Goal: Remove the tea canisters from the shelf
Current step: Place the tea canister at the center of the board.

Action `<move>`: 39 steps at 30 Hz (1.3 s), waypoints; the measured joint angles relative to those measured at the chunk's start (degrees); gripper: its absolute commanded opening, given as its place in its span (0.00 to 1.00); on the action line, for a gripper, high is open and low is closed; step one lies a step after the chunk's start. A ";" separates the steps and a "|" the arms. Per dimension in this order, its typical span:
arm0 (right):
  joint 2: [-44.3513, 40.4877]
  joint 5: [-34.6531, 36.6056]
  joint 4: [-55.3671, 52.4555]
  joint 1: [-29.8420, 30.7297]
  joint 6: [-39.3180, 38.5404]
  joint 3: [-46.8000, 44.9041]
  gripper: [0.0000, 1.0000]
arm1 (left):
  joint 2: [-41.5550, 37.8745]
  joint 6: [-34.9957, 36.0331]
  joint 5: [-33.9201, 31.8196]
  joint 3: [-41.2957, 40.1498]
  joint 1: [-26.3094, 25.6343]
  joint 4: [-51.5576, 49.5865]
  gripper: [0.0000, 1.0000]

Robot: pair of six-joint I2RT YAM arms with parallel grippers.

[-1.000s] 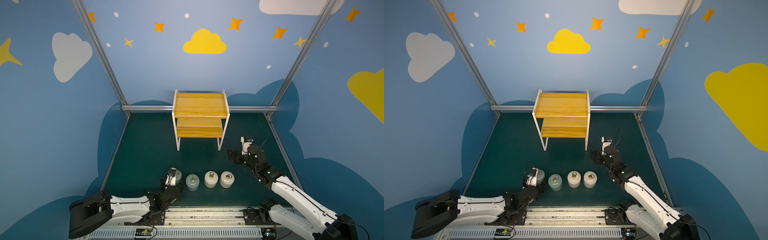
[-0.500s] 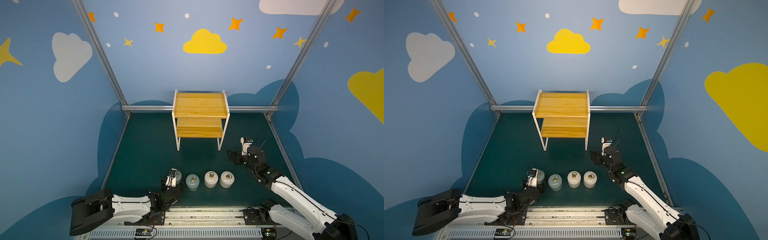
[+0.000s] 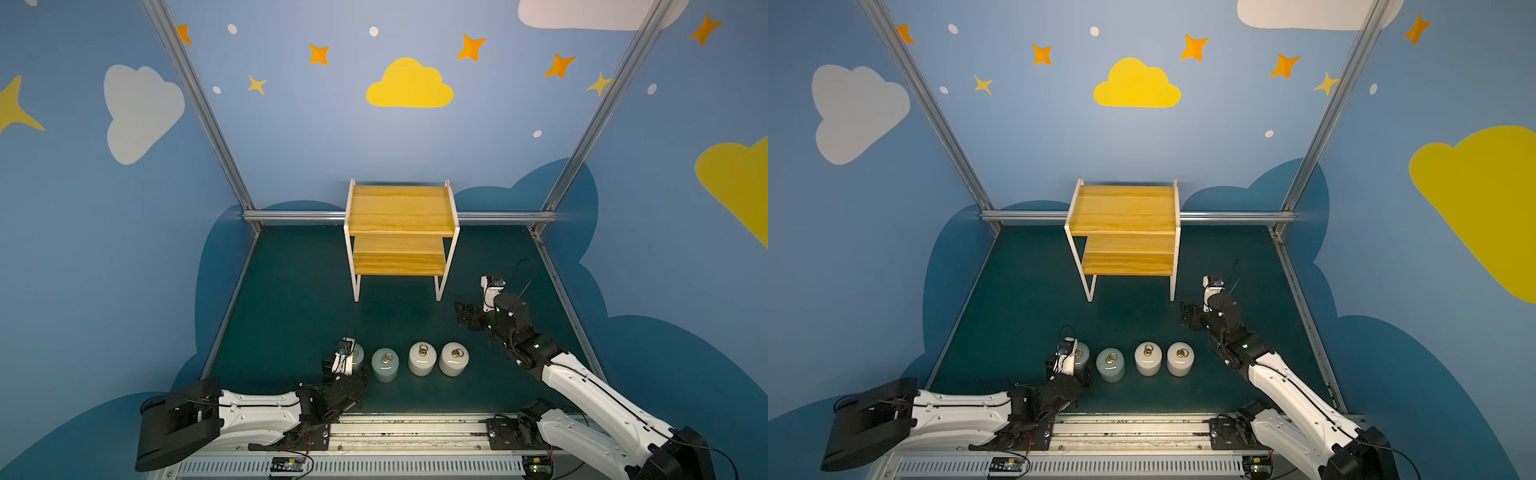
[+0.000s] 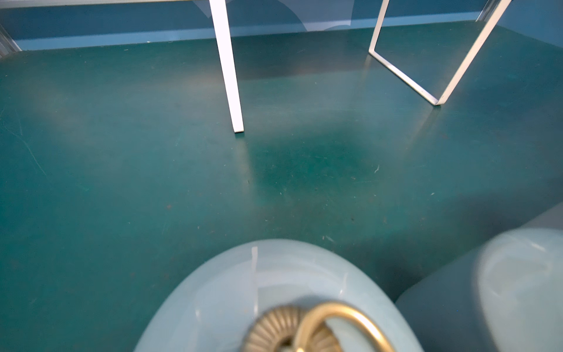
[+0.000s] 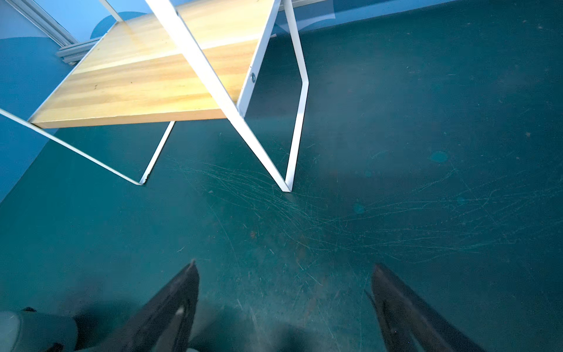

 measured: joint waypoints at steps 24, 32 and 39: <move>0.00 0.00 0.02 -0.35 0.13 -0.63 0.91 | -6.62 -3.67 -0.11 0.96 -2.05 -9.70 0.85; 0.00 0.00 0.02 -0.35 0.15 -0.66 0.91 | -8.63 -4.02 -0.02 1.81 -2.25 -11.93 0.87; 0.00 -0.02 0.04 -0.42 0.15 -0.66 0.91 | -10.23 -3.80 0.09 2.89 -2.29 -14.40 0.87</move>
